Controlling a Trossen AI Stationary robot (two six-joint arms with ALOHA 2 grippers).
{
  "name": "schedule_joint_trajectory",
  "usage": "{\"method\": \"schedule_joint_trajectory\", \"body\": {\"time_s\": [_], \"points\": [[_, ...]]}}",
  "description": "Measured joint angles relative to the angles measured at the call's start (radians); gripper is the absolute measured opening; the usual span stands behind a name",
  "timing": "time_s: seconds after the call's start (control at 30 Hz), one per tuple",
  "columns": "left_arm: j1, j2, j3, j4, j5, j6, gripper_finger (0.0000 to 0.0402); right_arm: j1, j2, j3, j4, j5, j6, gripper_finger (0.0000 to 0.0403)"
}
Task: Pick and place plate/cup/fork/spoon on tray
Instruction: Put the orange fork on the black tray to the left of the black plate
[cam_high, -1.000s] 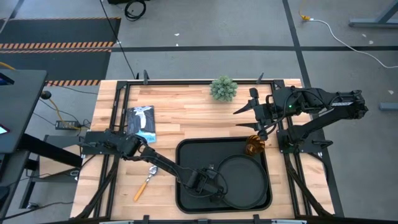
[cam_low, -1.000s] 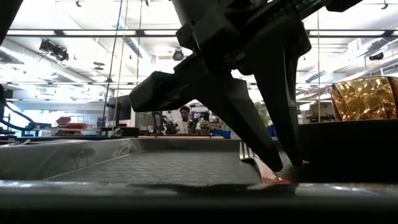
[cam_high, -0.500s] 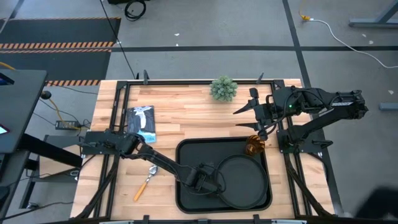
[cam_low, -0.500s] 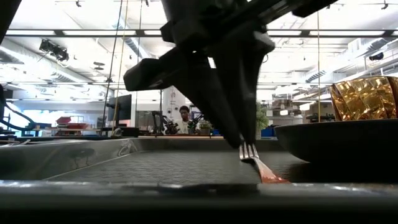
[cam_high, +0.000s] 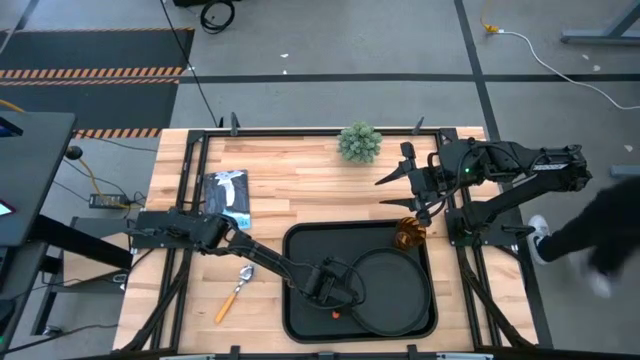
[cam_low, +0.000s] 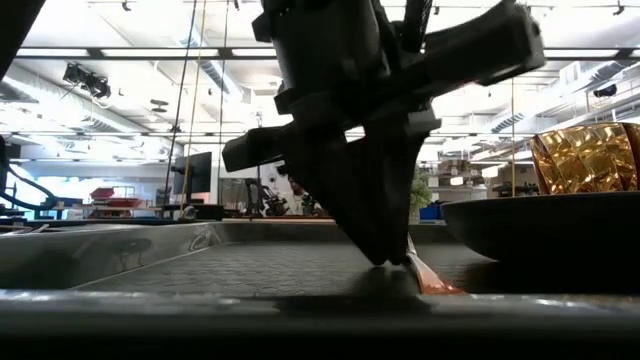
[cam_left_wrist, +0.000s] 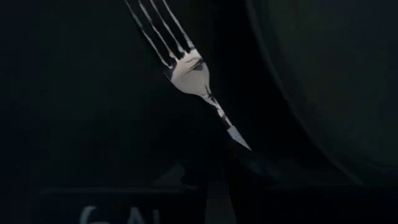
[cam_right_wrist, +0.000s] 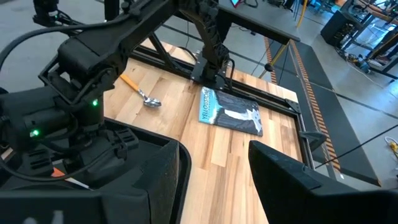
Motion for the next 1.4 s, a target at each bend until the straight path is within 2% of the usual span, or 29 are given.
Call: {"method": "schedule_joint_trajectory", "body": {"time_s": [0.3, 0.53, 0.8, 1.03, 1.4], "points": [[-0.003, 0.0, 0.0, 0.036, 0.011, 0.001, 0.0056, 0.0, 0.0, 0.0, 0.0, -0.002, 0.0, 0.0201], [-0.003, -0.001, 0.0, 0.0, 0.036, -0.002, 0.0054, 0.0, 0.0, 0.0, 0.0, -0.002, 0.003, 0.0201], [-0.009, -0.008, 0.0, 0.052, 0.028, 0.032, 0.0045, 0.0, 0.0, 0.0, 0.0, -0.002, 0.003, 0.0201], [-0.014, -0.008, 0.0, 0.093, 0.044, 0.06, 0.006, 0.0, 0.0, 0.0, 0.007, -0.002, 0.002, 0.0201], [-0.014, -0.008, 0.001, 0.137, 0.005, 0.216, 0.0063, 0.0, 0.0, 0.0, 0.007, -0.001, 0.003, 0.0201]]}}
